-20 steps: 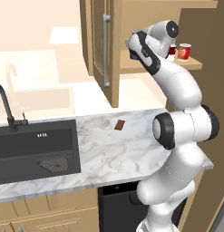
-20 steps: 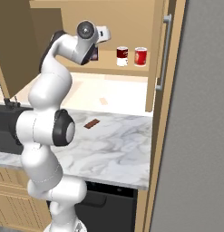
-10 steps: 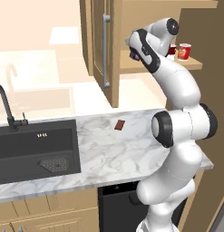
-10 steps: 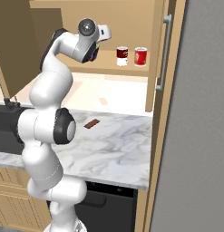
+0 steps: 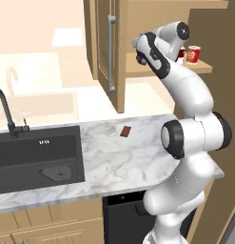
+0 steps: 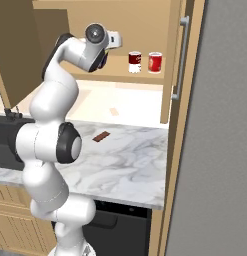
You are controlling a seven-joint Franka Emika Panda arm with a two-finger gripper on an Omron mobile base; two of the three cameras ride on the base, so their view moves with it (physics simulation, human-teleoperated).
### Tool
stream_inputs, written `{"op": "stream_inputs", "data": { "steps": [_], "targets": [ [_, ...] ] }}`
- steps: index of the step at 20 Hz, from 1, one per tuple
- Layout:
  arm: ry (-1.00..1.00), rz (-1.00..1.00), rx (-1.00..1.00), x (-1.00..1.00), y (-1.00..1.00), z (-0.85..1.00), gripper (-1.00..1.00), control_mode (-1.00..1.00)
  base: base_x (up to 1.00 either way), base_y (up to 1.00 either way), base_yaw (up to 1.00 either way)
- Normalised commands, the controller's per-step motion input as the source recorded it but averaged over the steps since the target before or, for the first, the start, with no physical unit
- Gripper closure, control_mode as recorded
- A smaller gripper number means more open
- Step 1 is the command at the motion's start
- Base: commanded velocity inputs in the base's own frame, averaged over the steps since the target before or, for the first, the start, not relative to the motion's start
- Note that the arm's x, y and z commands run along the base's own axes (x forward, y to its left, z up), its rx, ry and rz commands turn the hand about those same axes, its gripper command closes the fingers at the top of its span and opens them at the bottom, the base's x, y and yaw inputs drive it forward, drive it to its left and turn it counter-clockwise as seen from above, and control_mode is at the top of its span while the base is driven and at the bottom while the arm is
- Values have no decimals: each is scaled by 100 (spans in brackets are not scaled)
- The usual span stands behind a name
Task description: Stack two cans on top of the other two cans in the cabinet.
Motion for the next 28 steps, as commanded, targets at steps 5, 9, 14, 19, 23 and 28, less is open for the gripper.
{"op": "stream_inputs", "data": {
  "steps": [5, 9, 14, 19, 23, 28],
  "targets": [
    [0, -6, 8, 1, 9, -13, 100, -100, 0, 0, 0],
    [0, -5, 2, 10, 6, -18, 100, -100, 0, 0, 0],
    [0, -2, 0, 20, 0, -9, 100, -100, 0, 0, 0],
    [0, 0, 0, 23, 0, -5, 100, -100, 0, 0, 0],
    [0, 0, 0, 14, -2, -1, 100, -100, 0, 0, 0],
    [0, 0, 0, 0, -6, -10, 100, -100, 0, 0, 0]
  ]
}}
